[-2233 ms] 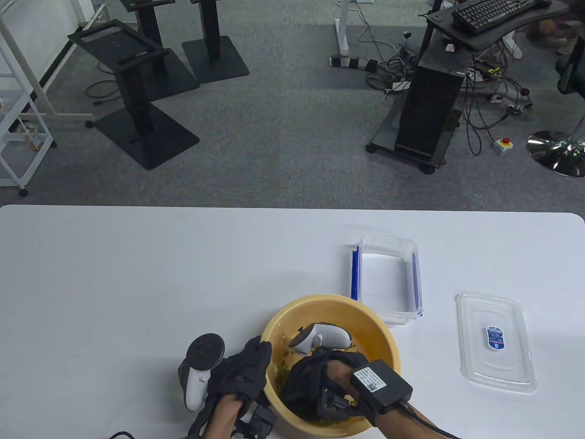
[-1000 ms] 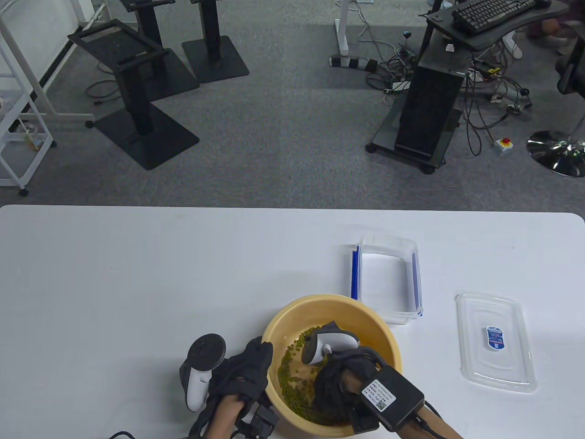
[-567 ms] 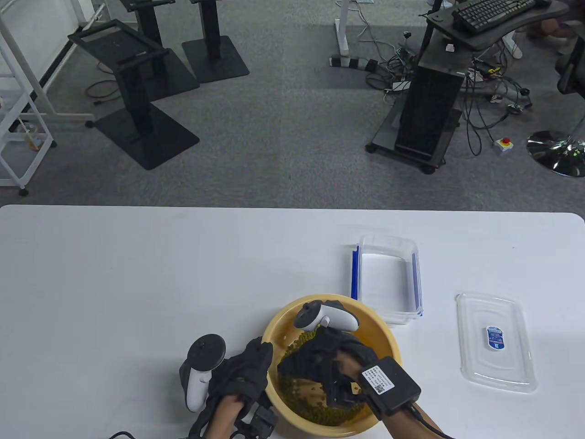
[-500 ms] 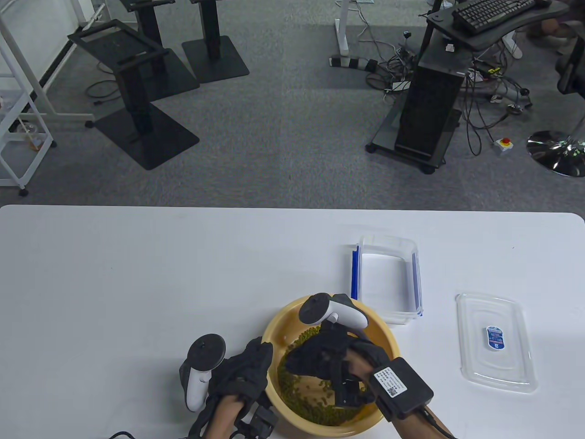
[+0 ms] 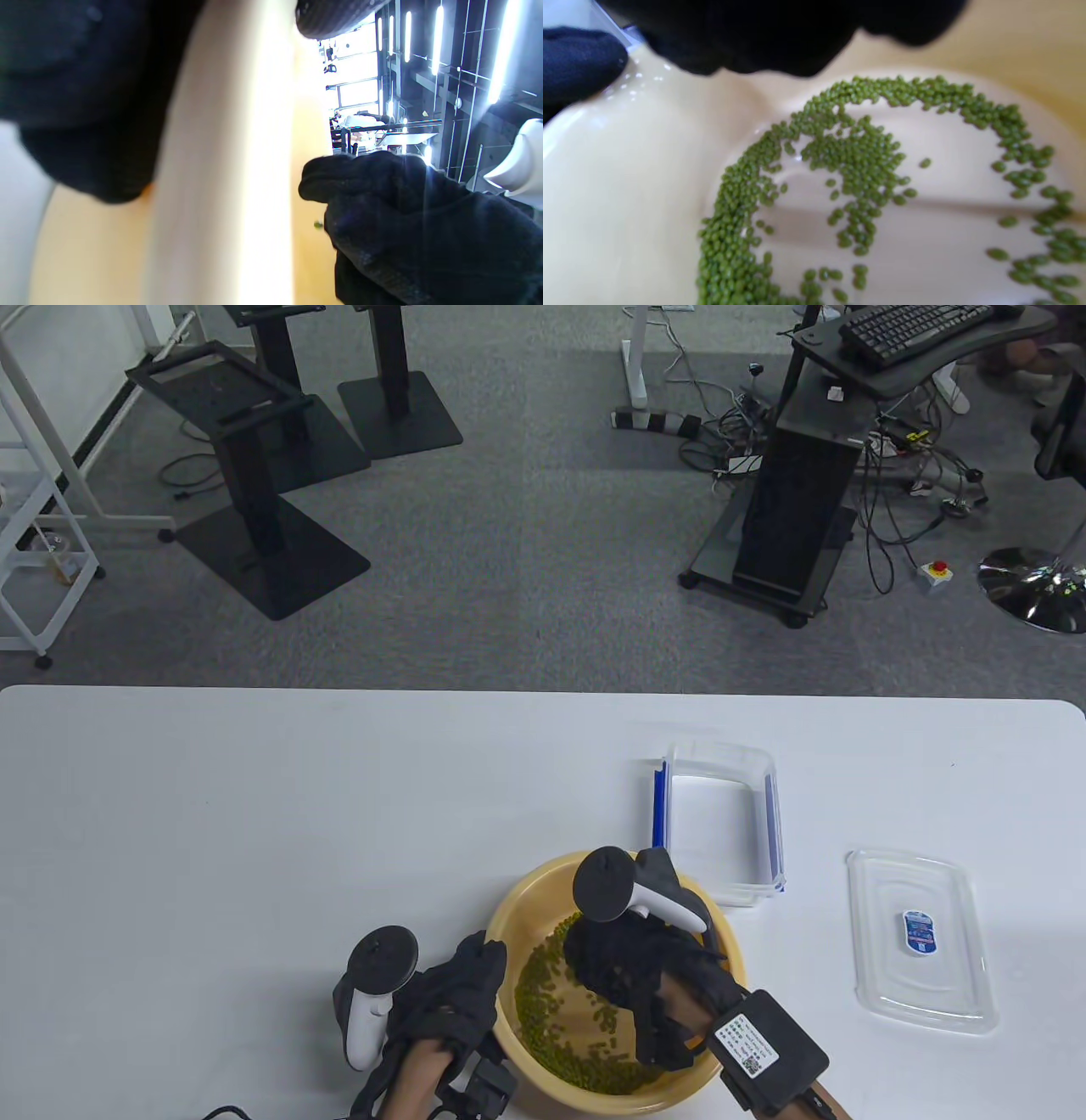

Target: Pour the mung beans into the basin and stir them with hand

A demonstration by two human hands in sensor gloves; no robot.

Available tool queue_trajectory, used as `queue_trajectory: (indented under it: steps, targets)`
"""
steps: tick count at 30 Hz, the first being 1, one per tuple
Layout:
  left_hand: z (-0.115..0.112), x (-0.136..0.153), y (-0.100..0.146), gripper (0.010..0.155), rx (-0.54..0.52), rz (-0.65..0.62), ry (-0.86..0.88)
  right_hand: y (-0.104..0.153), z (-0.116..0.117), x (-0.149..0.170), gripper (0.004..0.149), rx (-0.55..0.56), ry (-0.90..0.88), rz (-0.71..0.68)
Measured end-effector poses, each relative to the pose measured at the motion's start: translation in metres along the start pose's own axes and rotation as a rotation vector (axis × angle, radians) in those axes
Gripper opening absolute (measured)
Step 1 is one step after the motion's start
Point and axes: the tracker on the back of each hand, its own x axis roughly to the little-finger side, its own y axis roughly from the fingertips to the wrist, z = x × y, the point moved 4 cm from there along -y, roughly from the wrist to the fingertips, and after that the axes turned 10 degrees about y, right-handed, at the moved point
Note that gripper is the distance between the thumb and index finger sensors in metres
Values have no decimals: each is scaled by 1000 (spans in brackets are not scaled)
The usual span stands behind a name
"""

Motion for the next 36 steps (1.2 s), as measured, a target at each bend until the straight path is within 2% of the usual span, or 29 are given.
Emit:
queue_trajectory:
  steps: [4,6,9,13,16,19,22,26,27,28,31,34,35,36]
  targets:
    - [0,0,0,65,-1,-1,-3,7,-7,2,62,62,-91,-11]
    - [0,0,0,65,-2,-2,-4,9,-8,2,69,55,-99,-36]
    - [0,0,0,65,-3,-2,-5,12,1,2,64,-7,-90,-41]
    - [0,0,0,66,-5,-5,0,15,19,3,67,-151,-80,-56]
    - [0,0,0,66,-5,-7,-1,21,24,4,70,-183,-120,-88]
    - [6,0,4,67,-35,2,-10,31,18,7,74,-156,-164,-117]
    - [14,-6,8,68,-96,-17,-1,43,6,14,77,-75,-193,-122]
    - [37,-21,22,68,-259,-75,-73,67,-19,42,78,130,-231,-76]
    - [41,-25,25,68,-282,-98,-94,72,-23,49,78,174,-238,-61]
    - [45,-31,29,68,-303,-140,-125,81,-29,64,78,262,-248,-28]
    - [48,-41,35,68,-338,-202,-183,93,-36,91,78,401,-270,24]
    - [48,-55,41,69,-385,-272,-331,104,-37,121,78,527,-304,75]
    - [48,-60,44,69,-424,-297,-410,110,-36,135,78,601,-314,105]
    - [49,-63,47,69,-458,-308,-457,112,-36,139,77,630,-316,114]
